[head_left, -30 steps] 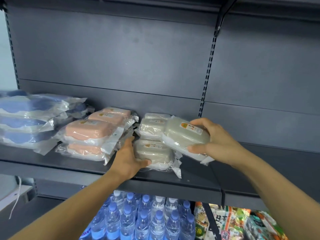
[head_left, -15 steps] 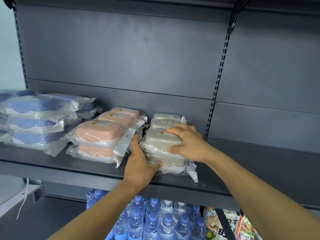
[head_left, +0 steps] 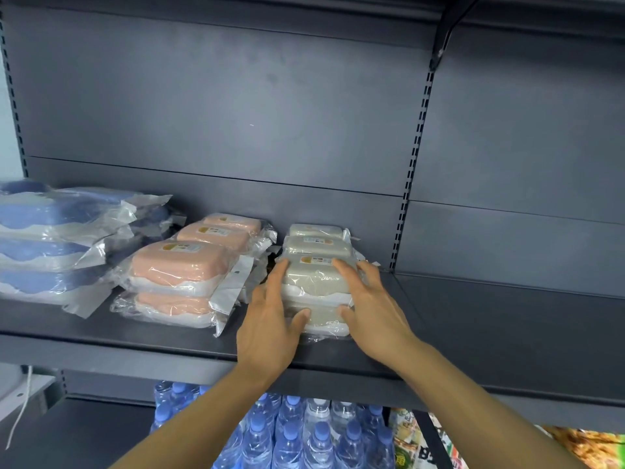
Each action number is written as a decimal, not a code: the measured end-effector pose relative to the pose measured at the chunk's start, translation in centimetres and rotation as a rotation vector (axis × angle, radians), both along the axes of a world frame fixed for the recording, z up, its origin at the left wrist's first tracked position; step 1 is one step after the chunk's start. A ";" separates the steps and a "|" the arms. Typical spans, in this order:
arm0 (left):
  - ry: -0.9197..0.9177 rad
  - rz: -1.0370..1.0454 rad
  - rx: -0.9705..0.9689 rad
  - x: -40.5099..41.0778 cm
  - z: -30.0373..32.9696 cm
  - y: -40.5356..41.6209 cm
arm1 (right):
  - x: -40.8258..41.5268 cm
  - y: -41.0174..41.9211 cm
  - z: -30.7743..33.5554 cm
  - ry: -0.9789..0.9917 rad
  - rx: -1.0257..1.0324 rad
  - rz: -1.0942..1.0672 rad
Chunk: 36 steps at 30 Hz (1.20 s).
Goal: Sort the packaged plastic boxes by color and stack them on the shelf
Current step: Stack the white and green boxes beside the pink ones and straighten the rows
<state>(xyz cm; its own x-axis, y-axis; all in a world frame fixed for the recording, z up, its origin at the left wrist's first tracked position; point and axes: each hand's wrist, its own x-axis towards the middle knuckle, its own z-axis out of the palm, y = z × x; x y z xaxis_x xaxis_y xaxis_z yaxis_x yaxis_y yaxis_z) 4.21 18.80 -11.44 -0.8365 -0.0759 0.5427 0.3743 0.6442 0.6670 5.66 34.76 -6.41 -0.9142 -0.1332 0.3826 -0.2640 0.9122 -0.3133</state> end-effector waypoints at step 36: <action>-0.168 -0.174 -0.575 17.5 -7.0 15.3 | 18.1 17.1 -12.6 -0.091 0.044 -0.081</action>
<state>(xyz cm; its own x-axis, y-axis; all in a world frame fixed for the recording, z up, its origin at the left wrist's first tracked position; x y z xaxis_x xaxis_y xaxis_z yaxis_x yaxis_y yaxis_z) 21.67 34.07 -18.47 -0.8879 0.3341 0.3163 0.4260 0.8568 0.2906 23.72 51.87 -18.96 -0.9535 -0.0724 0.2927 -0.1613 0.9427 -0.2922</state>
